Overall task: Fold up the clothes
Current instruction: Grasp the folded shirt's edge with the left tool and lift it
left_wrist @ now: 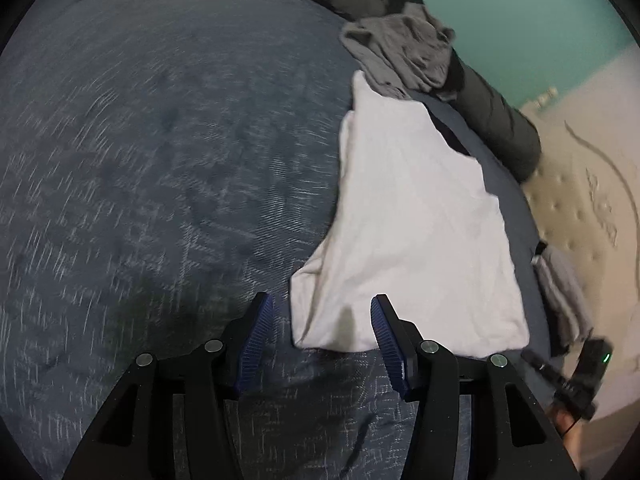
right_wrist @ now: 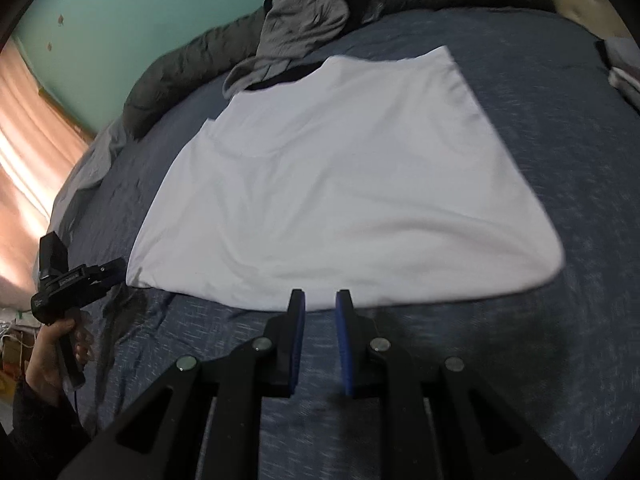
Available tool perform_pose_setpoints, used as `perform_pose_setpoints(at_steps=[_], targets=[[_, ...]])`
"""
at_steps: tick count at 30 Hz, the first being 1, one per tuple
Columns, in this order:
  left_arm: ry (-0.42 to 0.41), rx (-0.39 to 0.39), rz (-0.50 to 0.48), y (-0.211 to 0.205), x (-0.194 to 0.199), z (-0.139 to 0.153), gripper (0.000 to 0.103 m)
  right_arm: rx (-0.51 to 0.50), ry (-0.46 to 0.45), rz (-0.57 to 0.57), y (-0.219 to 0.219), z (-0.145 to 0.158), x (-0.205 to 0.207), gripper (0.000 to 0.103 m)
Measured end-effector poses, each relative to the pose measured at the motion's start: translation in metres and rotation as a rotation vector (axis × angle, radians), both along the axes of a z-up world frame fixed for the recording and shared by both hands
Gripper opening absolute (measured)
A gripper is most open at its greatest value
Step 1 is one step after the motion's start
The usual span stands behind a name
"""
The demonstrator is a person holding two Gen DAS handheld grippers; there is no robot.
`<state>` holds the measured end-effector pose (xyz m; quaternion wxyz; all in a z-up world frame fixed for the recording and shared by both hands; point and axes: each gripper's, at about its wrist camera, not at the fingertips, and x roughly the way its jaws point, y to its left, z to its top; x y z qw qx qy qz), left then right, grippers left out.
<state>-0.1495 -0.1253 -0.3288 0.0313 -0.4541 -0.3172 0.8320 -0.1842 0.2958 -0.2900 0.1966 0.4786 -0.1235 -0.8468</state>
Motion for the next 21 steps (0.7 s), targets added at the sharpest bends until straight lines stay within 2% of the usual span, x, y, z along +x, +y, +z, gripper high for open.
perform_pose_setpoints(at_steps=[6, 15, 16, 17, 19, 21], targets=[[-0.041, 0.034, 0.007, 0.004, -0.001, -0.01, 0.055, -0.106, 0.028, -0.051, 0.031, -0.01, 0.013, 0.015], [-0.047, 0.044, 0.038, 0.014, -0.006, -0.015, 0.053, -0.166, 0.063, -0.064, 0.054, -0.008, 0.017, 0.015], [-0.049, 0.045, 0.04, 0.014, -0.006, -0.016, 0.044, -0.179, 0.058, -0.07, 0.056, -0.01, 0.017, 0.015], [-0.051, 0.045, 0.042, 0.014, -0.007, -0.017, 0.031, -0.185, 0.053, -0.081, 0.06, -0.011, 0.016, 0.016], [-0.055, 0.045, 0.045, 0.015, -0.008, -0.017, 0.015, -0.201, 0.048, -0.101, 0.068, -0.013, 0.015, 0.017], [-0.048, 0.034, 0.037, 0.018, -0.009, -0.014, 0.011, -0.216, 0.05, -0.119, 0.076, -0.012, 0.014, 0.018]])
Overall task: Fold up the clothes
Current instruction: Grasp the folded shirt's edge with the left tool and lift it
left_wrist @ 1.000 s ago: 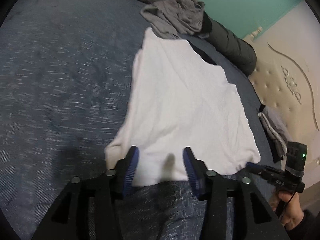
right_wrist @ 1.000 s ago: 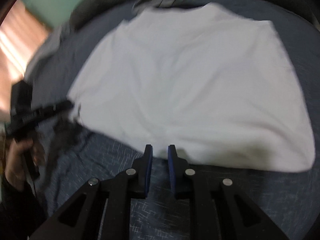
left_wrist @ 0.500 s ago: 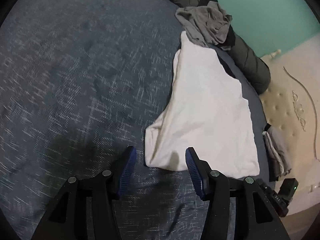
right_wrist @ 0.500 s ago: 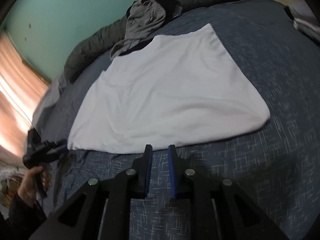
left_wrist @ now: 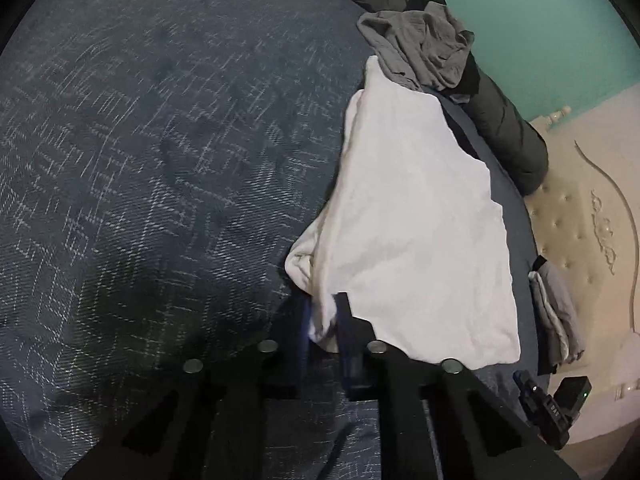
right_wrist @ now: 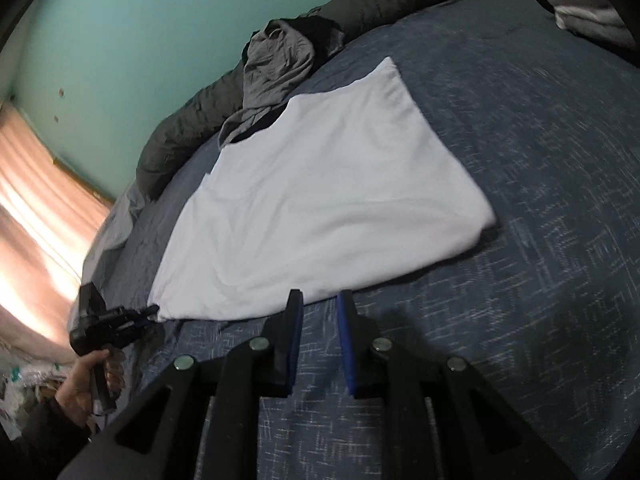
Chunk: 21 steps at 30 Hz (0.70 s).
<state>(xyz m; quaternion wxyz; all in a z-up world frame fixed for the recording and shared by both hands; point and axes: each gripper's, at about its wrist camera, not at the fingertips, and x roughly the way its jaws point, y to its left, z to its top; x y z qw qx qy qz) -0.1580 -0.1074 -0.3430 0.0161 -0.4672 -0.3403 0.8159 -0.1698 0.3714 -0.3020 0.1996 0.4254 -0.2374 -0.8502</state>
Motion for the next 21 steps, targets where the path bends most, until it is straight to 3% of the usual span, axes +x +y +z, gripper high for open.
perform_pose_setpoints(at_steps=[13, 21], targets=[[0.125, -0.049, -0.099, 0.038, -0.025, 0.073, 0.007, -0.048, 0.009, -0.049, 0.024, 0.002, 0.002, 0.021], [0.183, -0.102, -0.302, 0.146, -0.094, 0.131, 0.007, -0.089, 0.014, -0.07, 0.048, 0.004, 0.001, 0.024]])
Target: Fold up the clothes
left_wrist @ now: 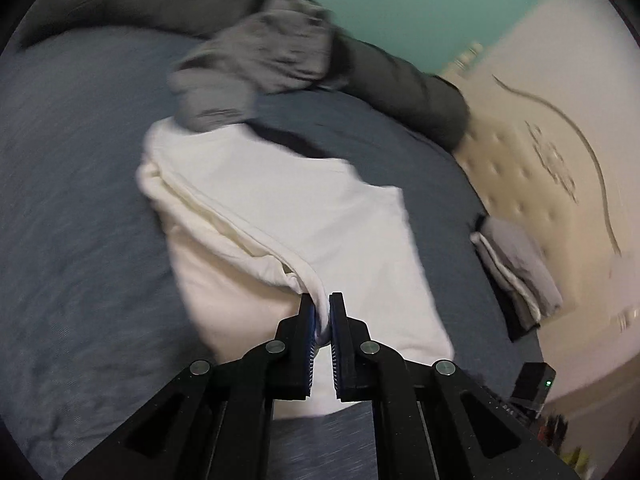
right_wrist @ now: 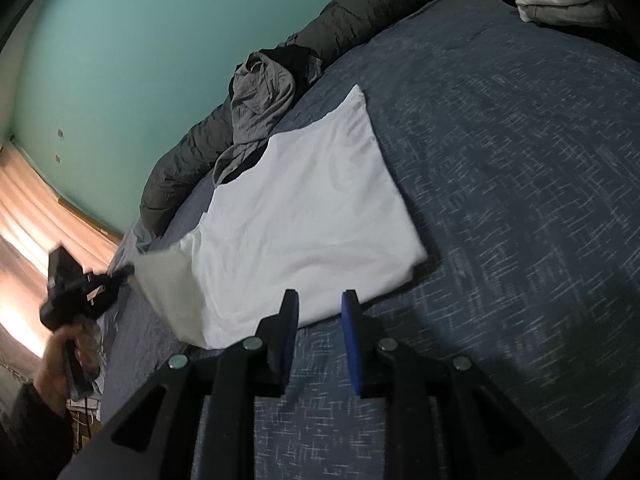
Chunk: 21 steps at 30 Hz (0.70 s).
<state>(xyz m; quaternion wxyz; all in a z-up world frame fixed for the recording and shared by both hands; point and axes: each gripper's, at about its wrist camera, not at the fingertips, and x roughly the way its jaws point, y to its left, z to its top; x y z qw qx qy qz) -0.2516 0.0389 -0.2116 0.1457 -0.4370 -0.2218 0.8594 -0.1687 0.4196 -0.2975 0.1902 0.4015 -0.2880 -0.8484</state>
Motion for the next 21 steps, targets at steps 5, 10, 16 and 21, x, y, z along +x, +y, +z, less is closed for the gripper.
perform_pose_setpoints(at_steps=[5, 10, 16, 21], targets=[[0.006, -0.031, -0.171, 0.104, -0.041, 0.016, 0.007, -0.025, -0.023, -0.018, 0.023, -0.004, -0.003, 0.029], [-0.048, -0.068, -0.346, 0.215, -0.06, -0.01, 0.007, -0.04, -0.035, -0.037, 0.046, -0.005, -0.004, 0.029], [-0.152, -0.123, -0.414, 0.267, -0.055, -0.067, 0.007, -0.053, -0.061, -0.072, 0.063, -0.01, -0.006, 0.029], [-0.165, -0.12, -0.415, 0.262, -0.05, -0.068, 0.017, -0.06, -0.055, -0.067, 0.061, -0.009, -0.013, 0.029]])
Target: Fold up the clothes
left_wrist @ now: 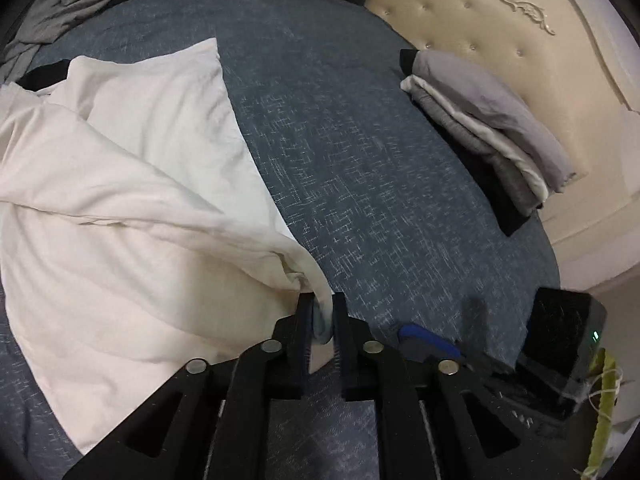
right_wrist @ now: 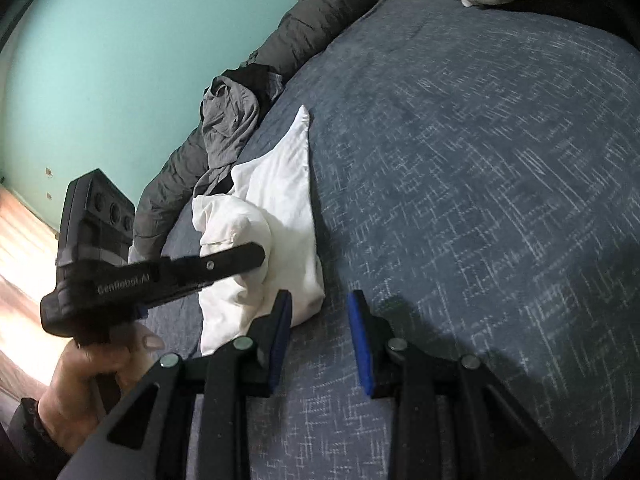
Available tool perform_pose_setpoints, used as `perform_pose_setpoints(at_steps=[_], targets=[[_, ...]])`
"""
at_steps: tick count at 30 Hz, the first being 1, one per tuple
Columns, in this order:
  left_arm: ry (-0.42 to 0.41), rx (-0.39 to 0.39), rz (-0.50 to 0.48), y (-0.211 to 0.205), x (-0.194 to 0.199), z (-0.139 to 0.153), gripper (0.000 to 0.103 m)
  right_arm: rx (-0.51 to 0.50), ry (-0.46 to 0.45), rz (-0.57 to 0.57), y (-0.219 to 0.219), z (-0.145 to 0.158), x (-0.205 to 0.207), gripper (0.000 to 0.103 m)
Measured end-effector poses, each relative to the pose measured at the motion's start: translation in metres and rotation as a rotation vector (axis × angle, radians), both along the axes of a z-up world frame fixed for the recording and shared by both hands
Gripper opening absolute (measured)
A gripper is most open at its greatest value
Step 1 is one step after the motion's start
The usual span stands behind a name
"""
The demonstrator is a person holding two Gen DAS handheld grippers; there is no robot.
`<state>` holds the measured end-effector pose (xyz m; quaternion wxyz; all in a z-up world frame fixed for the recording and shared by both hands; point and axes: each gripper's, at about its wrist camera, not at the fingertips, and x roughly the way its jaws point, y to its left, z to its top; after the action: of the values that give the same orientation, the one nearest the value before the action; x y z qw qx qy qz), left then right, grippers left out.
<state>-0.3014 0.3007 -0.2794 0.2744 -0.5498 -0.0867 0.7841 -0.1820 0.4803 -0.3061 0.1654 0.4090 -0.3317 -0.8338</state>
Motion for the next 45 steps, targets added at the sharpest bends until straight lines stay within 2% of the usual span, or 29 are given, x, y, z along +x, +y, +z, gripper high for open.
perform_pose_setpoints(at_steps=[2, 5, 11, 13, 16, 19, 22, 23, 25, 28, 35, 36, 38, 41, 45], targets=[[0.014, 0.001, 0.001, -0.011, 0.005, 0.009, 0.036, -0.002, 0.011, 0.012, -0.004, 0.002, -0.004, 0.029], [0.044, -0.019, 0.015, -0.035, 0.014, 0.019, 0.046, 0.021, 0.039, 0.033, -0.012, 0.008, -0.013, 0.029], [0.062, -0.101, 0.081, -0.099, 0.039, 0.01, 0.046, 0.032, 0.062, 0.053, -0.025, 0.014, -0.03, 0.036], [0.058, -0.127, 0.096, -0.112, 0.043, 0.004, 0.046, 0.049, 0.064, 0.076, -0.034, 0.014, -0.037, 0.045], [0.055, -0.173, 0.103, -0.131, 0.053, -0.006, 0.046, 0.077, 0.055, 0.092, -0.042, 0.011, -0.044, 0.046], [0.039, -0.176, 0.097, -0.142, 0.059, -0.016, 0.046, 0.105, 0.046, 0.107, -0.051, 0.008, -0.052, 0.046], [0.013, -0.131, 0.114, -0.152, 0.059, -0.025, 0.046, 0.102, 0.04, 0.109, -0.052, 0.003, -0.058, 0.046], [0.005, -0.12, 0.124, -0.156, 0.059, -0.027, 0.046, 0.099, 0.04, 0.111, -0.052, 0.002, -0.059, 0.045], [-0.004, -0.092, 0.146, -0.162, 0.058, -0.03, 0.046, 0.091, 0.039, 0.107, -0.051, 0.0, -0.061, 0.024], [-0.024, -0.038, 0.183, -0.172, 0.057, -0.035, 0.046, 0.09, 0.047, 0.119, -0.051, -0.001, -0.063, 0.009], [-0.079, 0.051, 0.249, -0.19, 0.056, -0.051, 0.045, 0.06, 0.08, 0.128, -0.049, 0.008, -0.059, 0.006], [-0.087, 0.063, 0.257, -0.192, 0.056, -0.052, 0.044, 0.059, 0.092, 0.127, -0.049, 0.011, -0.057, 0.006], [-0.084, 0.054, 0.258, -0.191, 0.055, -0.053, 0.011, 0.04, 0.106, 0.122, -0.047, 0.016, -0.053, 0.006], [-0.087, 0.057, 0.252, -0.192, 0.055, -0.052, 0.005, 0.025, 0.117, 0.122, -0.046, 0.022, -0.047, 0.006], [-0.058, 0.051, 0.224, -0.192, 0.059, -0.037, 0.004, 0.061, 0.108, 0.109, -0.045, 0.026, -0.035, 0.006]])
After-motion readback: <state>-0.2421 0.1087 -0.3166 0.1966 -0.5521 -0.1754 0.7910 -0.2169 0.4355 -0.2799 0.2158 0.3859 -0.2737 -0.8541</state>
